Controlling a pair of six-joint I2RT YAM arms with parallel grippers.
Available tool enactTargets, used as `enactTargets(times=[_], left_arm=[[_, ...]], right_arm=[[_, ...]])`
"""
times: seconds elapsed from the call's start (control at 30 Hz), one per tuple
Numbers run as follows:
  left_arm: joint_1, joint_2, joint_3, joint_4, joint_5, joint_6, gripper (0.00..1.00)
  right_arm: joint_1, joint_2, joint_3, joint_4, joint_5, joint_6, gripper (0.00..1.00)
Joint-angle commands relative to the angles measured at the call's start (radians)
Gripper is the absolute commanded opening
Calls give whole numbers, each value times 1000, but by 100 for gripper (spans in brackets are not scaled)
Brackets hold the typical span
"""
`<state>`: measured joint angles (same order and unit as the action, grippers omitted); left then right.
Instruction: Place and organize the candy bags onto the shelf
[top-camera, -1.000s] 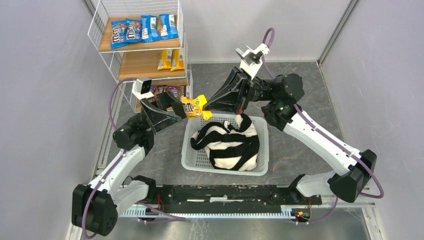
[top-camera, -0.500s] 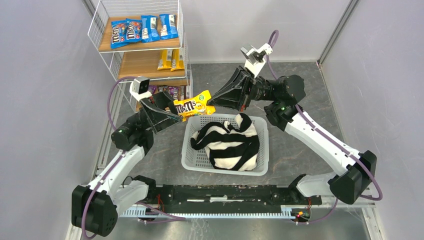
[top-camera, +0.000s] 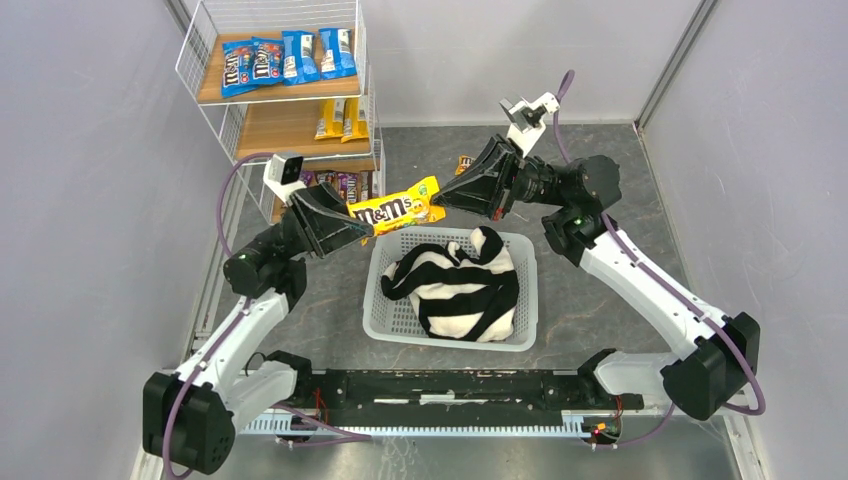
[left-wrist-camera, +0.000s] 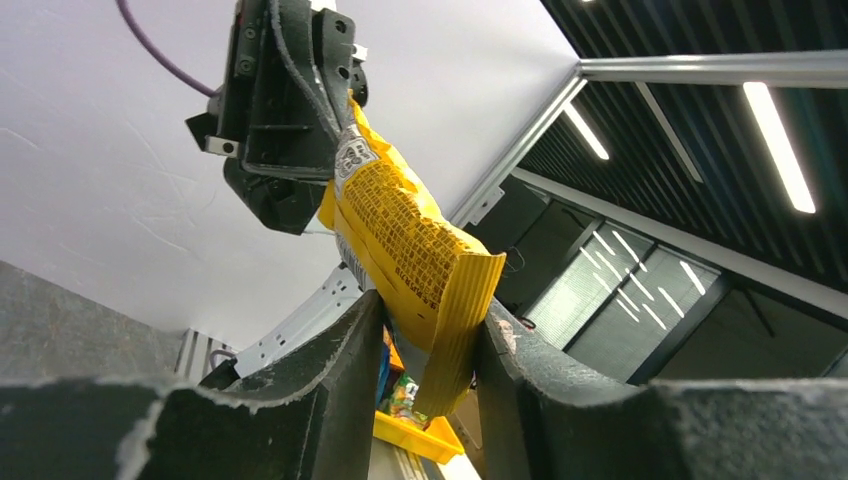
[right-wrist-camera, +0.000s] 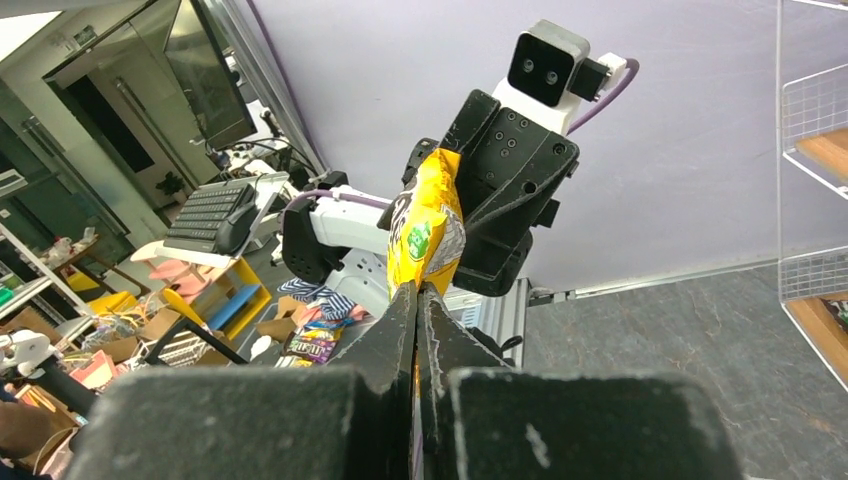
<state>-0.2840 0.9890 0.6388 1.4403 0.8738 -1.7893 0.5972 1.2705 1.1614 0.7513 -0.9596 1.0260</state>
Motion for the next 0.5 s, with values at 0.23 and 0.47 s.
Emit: enactTargets(times=[0.23,0.47], left_arm=[[-6,-211,141,-966,-138,563,41],[-5,-209,121,-959,-174,503,33]], right_arm=[[-5,-35,13,-76,24,-96,3],[-21,-15,10,-91,30,-101,11]])
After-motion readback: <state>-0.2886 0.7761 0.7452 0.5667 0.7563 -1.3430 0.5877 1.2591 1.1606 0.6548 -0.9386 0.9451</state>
